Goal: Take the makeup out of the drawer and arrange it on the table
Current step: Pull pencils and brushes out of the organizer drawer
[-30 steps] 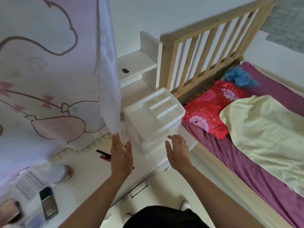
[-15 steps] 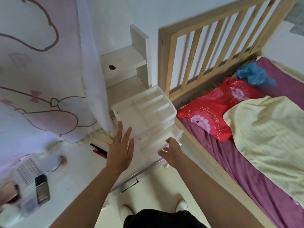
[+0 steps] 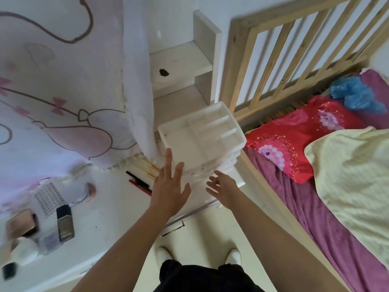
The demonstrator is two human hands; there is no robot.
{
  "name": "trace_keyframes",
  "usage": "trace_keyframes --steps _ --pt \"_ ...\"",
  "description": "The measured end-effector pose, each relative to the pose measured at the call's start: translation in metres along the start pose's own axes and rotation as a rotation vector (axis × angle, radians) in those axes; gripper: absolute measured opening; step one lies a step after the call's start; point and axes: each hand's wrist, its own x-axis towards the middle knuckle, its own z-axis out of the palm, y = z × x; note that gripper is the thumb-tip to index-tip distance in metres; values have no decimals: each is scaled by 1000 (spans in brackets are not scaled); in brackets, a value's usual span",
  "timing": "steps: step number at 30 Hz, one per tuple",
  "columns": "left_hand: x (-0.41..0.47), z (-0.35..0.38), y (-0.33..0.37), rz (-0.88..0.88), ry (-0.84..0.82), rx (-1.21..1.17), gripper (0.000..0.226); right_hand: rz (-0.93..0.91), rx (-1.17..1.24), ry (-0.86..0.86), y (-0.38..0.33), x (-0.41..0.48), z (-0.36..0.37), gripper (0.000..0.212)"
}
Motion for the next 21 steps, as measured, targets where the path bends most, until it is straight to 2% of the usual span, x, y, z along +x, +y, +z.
trace_keyframes --steps 2,5,6,14,21 --pt "3 6 -1 5 9 17 67 13 -14 37 4 5 -6 41" --pt "8 17 -5 27 29 20 75 40 38 88 9 14 -10 16" --pt "10 20 -7 41 40 10 77 45 69 88 11 17 -9 13" --pt "16 34 -14 92 105 -31 69 90 378 56 19 47 7 29" --pt "18 36 -17 119 111 -19 65 138 344 66 32 39 -14 20"
